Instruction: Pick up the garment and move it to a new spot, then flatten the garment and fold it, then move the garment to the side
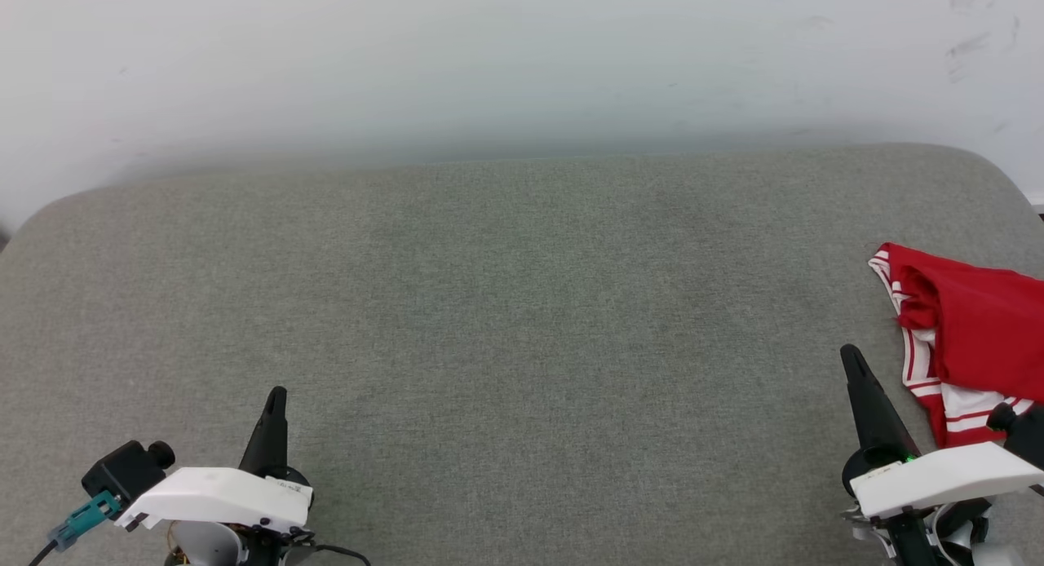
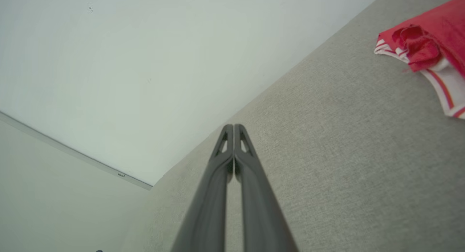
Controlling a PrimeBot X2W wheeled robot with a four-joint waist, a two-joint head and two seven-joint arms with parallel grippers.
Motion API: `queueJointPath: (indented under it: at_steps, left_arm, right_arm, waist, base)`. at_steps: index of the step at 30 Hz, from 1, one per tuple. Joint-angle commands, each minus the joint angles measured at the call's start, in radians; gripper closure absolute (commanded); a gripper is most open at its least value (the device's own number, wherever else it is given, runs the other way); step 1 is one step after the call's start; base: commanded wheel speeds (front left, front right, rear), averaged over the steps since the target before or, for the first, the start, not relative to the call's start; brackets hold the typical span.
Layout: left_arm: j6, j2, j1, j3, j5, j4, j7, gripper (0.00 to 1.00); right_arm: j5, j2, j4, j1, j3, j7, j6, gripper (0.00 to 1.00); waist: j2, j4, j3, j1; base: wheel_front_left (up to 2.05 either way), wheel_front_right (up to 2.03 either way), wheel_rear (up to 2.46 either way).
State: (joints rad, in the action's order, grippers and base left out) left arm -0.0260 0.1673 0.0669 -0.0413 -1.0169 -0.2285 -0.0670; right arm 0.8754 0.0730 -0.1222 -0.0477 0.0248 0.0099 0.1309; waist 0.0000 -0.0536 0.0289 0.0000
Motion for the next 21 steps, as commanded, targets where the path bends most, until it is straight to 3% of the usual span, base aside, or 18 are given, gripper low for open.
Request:
queueJointPath:
  at_steps: [1,21]
  left_arm:
    - [-0.008,-0.002,0.025,0.012,-0.027,0.008,0.008,1.0]
    - [-0.039,-0.038,0.033,0.059,-0.205,0.0,0.063,1.0]
  right_arm:
    - [0.037,0.008,0.004,-0.028,0.003,0.003,0.0,1.0]
    - [0.268,0.009,-0.034,-0.041,0.017,0.025,0.0,1.0]
  waist:
    - [0.0,0.001,-0.001,0.0]
    - [0.0,0.014,-0.007,0.0]
  base:
    - [0.0,0.0,0.0]
    - [0.0,0.0,0.0]
